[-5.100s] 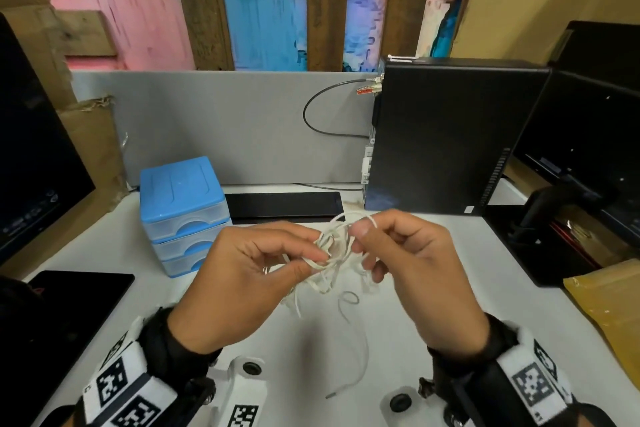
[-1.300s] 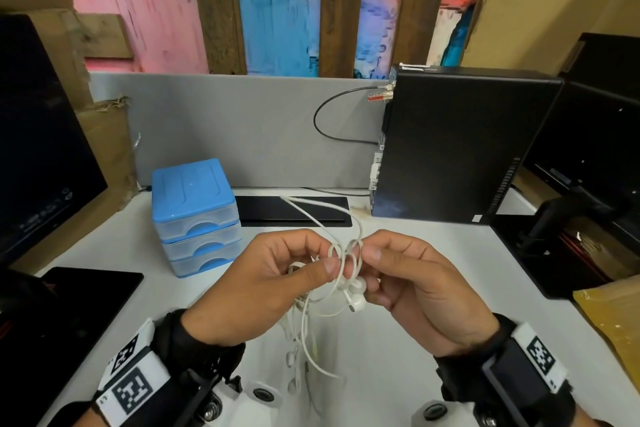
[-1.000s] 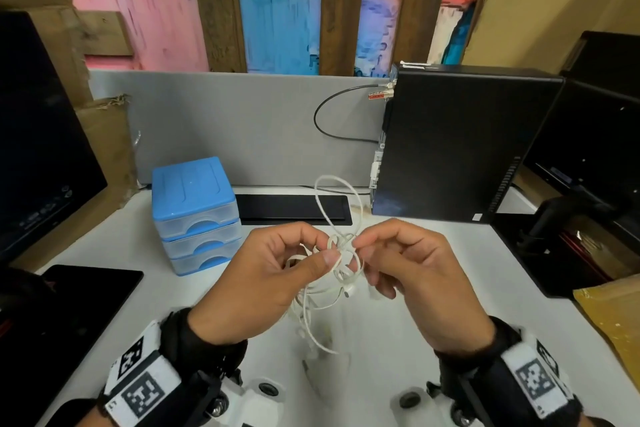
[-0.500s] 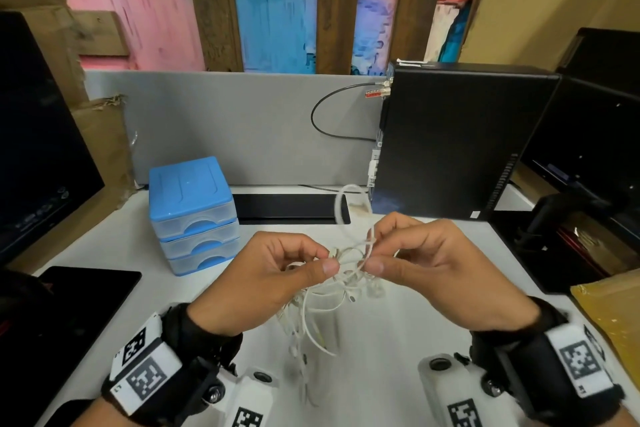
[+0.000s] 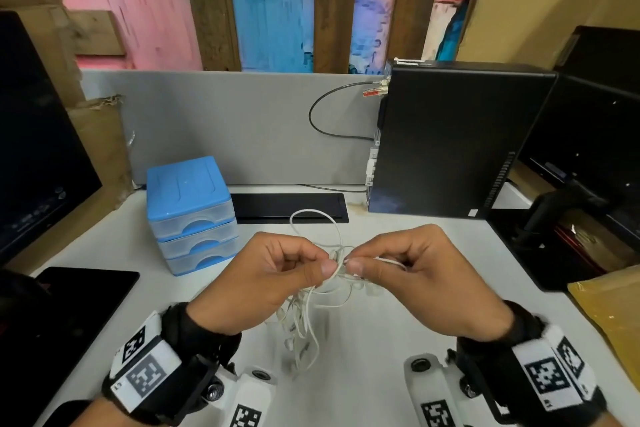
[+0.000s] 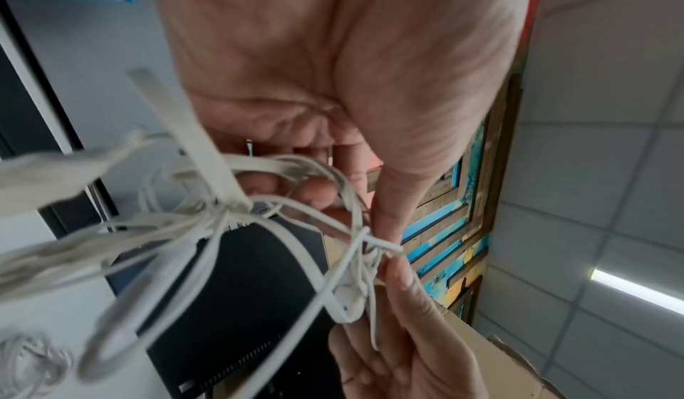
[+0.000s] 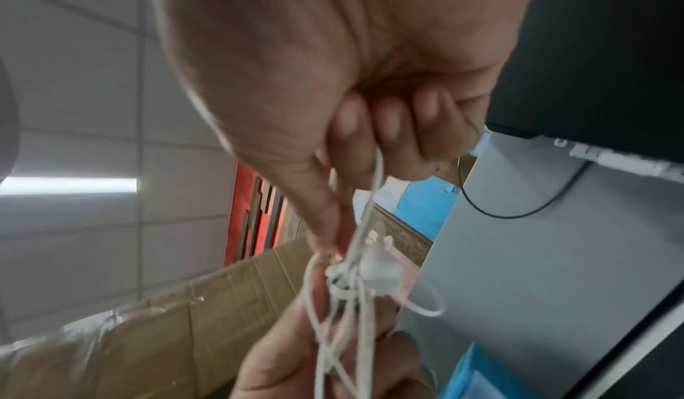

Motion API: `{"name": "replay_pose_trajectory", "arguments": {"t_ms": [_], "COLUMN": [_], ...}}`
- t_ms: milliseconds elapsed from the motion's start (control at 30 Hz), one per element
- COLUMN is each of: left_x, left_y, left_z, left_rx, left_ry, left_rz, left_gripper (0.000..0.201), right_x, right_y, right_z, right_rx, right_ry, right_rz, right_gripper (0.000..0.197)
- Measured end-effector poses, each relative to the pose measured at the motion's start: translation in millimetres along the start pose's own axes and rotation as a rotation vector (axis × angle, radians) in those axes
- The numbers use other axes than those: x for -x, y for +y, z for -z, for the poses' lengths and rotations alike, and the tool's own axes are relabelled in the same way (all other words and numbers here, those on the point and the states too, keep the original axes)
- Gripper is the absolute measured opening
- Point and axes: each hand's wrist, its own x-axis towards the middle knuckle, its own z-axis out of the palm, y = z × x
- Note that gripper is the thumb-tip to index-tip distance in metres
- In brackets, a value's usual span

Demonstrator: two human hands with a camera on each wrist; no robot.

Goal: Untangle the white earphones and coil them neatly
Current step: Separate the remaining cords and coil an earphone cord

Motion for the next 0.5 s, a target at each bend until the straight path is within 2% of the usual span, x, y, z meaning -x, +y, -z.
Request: {"name": "replay_pose_trajectory", "arguments": {"t_ms": [33,133,167,200,233,300,333,400,467,500], "left_x": [-0.2,-1.6,-1.9,-2.3,-2.4,-2.1,-2.0,-1.7,-1.3,-0.8], "left_y": [0.0,0.3,0.9,1.6,1.9,2.1,1.8,1.9,2.9,3.4], "left_z": [0.2,3.7,5.0,5.9,7.1,9.2,10.1,10.9,10.4,9.6], "left_rx": [0.002,-0.003,-0.014,-0.025,-0.040,-0.071,-0.082,-0.099,-0.126,-0.148], "left_ry": [0.011,0.054,0.064,0.071,0.080,0.091,0.093,0.098,0.095,0.085], "left_rz": [0.006,0.030,0.036,0.037,0.036,0.029,0.023,0.012,0.003,-0.005], "left_gripper": [0.011,0.011,0.011,0.011,0.012,0.015,0.016,0.017,0.018,0.018], "right_x": [-1.1,-7.8,-9.6,-10.9,-11.7,-11.3,-10.4,-7.9,-6.4,-5.2], "right_y": [0.5,6.4,6.6,6.3,5.3,-1.6,-5.1,-8.9,-10.4,-9.6], "right_z": [-1.0,2.0,4.3,7.1,9.5,13.9,15.9,17.2,14.4,12.6], "right_rx": [0.030,0.182,0.139,0.019,-0.164,-0.572,-0.665,-0.609,-0.402,-0.290], "right_ry": [0.081,0.538,0.633,0.652,0.608,0.406,0.317,0.180,0.124,0.116], "right_rz": [0.037,0.120,0.094,0.047,-0.016,-0.163,-0.212,-0.251,-0.247,-0.231], "right_gripper": [0.007,0.014,0.016,0.018,0.020,0.017,0.015,0.018,0.016,0.022]}}
